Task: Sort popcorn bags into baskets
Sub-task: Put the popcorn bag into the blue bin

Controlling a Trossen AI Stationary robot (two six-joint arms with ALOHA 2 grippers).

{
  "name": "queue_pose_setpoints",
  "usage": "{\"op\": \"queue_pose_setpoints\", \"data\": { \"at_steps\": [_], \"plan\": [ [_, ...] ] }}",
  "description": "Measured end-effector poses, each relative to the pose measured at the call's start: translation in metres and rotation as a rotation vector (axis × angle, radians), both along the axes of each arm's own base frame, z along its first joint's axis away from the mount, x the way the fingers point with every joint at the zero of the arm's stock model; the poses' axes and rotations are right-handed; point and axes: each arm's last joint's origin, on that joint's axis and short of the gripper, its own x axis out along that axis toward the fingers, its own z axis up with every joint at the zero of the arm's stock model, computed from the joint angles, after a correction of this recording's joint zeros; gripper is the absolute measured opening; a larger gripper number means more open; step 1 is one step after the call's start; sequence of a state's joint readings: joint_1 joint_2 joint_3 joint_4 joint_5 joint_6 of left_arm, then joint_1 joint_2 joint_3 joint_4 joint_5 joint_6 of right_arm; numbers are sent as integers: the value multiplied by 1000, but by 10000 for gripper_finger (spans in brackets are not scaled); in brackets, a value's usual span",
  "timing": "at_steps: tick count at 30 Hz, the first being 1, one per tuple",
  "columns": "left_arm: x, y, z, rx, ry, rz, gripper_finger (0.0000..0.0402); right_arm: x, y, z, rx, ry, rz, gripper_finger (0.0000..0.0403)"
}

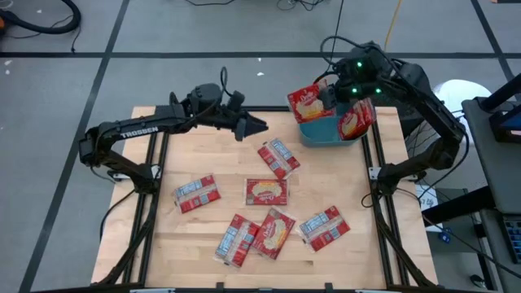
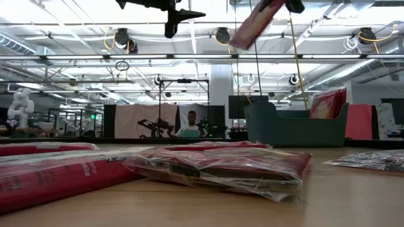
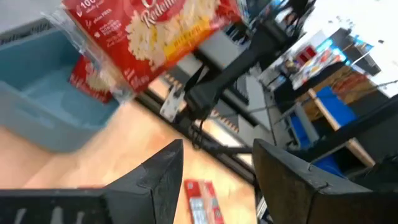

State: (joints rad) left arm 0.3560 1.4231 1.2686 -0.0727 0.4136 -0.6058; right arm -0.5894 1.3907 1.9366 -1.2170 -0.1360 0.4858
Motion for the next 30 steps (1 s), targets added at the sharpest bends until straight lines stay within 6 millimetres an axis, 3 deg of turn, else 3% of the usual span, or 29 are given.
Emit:
{"op": "queue_pose_setpoints", "data": {
  "at_steps": [8,16,30],
  "plan": [
    [3,-16,-7,14,74,-21,176,-22,-22,-18,52,218,-51,12],
    [6,-24,-7,19,76,-31,157,-40,-48,-31,-7,337,-189,13],
    [6,-24,-8,25,83,-17,156,-48,-78,-103,179,459,-310,13]
  ]
}}
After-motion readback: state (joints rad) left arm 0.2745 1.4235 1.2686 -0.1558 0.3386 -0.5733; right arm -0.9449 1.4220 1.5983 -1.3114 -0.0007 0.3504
